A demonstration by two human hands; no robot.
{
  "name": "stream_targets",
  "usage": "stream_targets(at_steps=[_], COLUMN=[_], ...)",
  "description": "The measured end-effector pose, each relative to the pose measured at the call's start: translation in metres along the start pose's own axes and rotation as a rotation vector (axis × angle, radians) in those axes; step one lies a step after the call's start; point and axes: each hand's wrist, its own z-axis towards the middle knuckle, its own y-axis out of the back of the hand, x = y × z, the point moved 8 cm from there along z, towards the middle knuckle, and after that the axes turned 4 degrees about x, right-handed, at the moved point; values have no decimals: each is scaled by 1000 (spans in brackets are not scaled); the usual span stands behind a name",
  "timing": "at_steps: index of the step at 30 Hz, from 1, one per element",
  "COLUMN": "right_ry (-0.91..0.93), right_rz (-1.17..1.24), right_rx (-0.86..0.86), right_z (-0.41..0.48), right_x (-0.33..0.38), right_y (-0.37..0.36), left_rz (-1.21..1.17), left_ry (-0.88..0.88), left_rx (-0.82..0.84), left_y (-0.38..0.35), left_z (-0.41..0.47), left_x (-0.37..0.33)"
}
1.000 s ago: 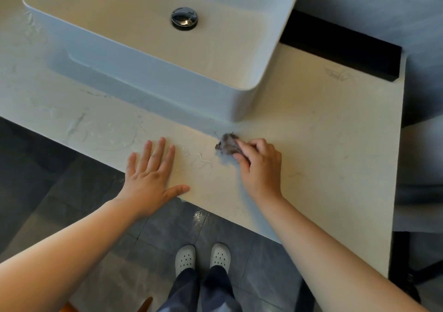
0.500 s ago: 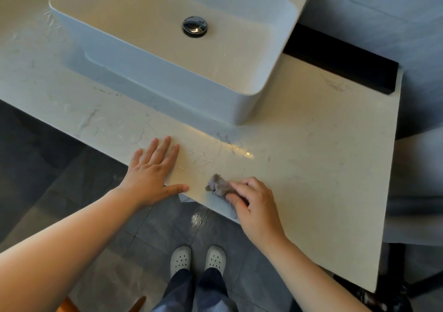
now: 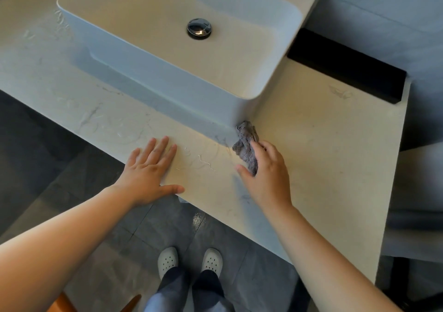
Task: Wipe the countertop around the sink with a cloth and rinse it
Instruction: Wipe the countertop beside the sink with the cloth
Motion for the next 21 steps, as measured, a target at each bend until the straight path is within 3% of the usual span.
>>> stream_targets(at_steps=[7,9,12,14,18,21], right_ry=[18,-51,-246,-293,-304,-81], right_rz=[-81,78,473,557,153,-45], right_rx=[-129,-122,54,116,-207,-258], right_z=[13,20,26,26,27,28], right_x=[-10,-17,-31,-37,-45,-18], right_y=[-4,5,6,5,33,27], left_rz=[-1,-4,-9,-18,-10,-9], left_ry=[-2,-2,-11,-15,-24,-36], left_rx=[5,2,-4,-13,-18,-20], left_y=[-2,-2,-1,0,0,0], left_z=[1,1,-1,-1,-1,-2], left_x=[1,1,-1,0,-1,-1])
